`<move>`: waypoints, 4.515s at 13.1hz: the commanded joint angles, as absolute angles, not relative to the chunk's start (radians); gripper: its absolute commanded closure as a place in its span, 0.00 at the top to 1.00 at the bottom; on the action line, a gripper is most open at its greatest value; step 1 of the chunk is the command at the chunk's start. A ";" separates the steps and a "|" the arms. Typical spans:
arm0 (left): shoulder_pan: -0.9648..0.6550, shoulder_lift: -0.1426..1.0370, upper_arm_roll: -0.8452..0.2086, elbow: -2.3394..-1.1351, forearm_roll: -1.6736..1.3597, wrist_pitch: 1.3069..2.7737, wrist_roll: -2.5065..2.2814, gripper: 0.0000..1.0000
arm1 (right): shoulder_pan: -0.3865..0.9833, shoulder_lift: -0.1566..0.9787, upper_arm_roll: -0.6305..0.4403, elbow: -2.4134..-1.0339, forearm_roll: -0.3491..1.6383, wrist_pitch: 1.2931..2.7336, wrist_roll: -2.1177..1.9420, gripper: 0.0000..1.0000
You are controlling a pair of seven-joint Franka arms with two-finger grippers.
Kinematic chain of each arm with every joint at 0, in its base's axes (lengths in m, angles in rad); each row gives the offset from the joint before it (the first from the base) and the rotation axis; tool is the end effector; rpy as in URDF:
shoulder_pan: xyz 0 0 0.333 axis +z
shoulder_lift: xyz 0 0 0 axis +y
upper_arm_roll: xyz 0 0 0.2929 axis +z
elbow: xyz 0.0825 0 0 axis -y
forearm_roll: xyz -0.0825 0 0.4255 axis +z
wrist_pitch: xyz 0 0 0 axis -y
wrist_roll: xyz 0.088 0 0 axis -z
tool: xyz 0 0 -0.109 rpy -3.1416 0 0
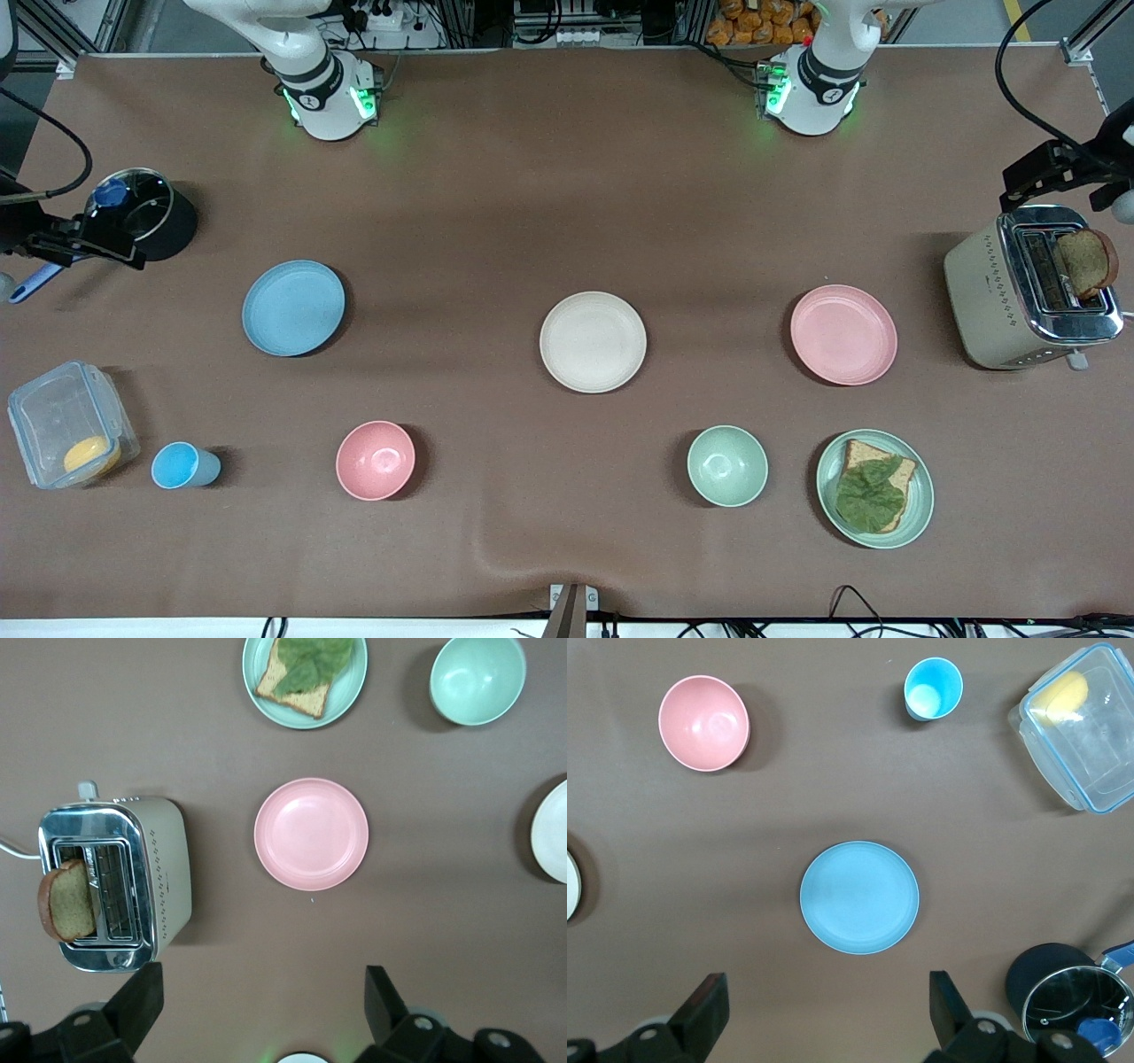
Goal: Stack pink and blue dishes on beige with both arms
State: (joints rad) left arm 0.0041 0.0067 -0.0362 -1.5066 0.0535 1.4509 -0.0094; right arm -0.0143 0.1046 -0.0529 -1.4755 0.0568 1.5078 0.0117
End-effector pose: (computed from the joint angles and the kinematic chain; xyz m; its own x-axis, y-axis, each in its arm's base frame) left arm 0.5854 -0.0124 0.6181 0.9980 -0.0163 -0.0617 -0.0196 -0.9984 -0.0537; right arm 0.6179 -0.0335 0.5794 0.9945 -0.0752 -0.0726 -0.0789 -0.9956 -0.0504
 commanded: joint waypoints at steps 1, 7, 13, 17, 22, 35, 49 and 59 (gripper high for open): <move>0.011 0.011 -0.037 -1.664 0.058 1.587 -0.020 1.00 | -0.044 0.095 -0.044 -1.489 0.052 1.508 0.009 1.00; 0.072 0.081 -0.035 -2.041 0.061 2.064 -0.021 1.00 | -0.110 0.182 -0.044 -1.538 0.057 1.551 -0.014 1.00; 0.133 0.306 -0.038 -2.149 0.071 2.396 -0.011 1.00 | -0.172 0.190 -0.044 -1.828 0.110 1.833 -0.171 1.00; 0.124 0.388 -0.041 -2.141 0.066 2.421 -0.023 1.00 | -0.228 0.245 -0.044 -1.934 0.140 1.954 -0.313 1.00; 0.135 0.437 -0.041 -2.138 0.067 2.445 -0.023 0.94 | -0.275 0.360 -0.044 -1.965 0.143 2.035 -0.480 1.00; 0.149 0.420 -0.046 -2.126 0.034 2.433 -0.006 0.00 | -0.252 0.514 -0.034 -1.999 0.218 2.086 -0.634 1.00; 0.135 0.271 -0.298 -1.736 -0.018 1.941 -0.127 0.00 | -0.256 0.575 -0.002 -1.896 0.221 1.946 -0.709 0.00; 0.138 0.253 -0.417 -1.667 -0.064 1.871 -0.268 0.00 | -0.264 0.578 -0.003 -1.790 0.222 1.799 -0.701 0.00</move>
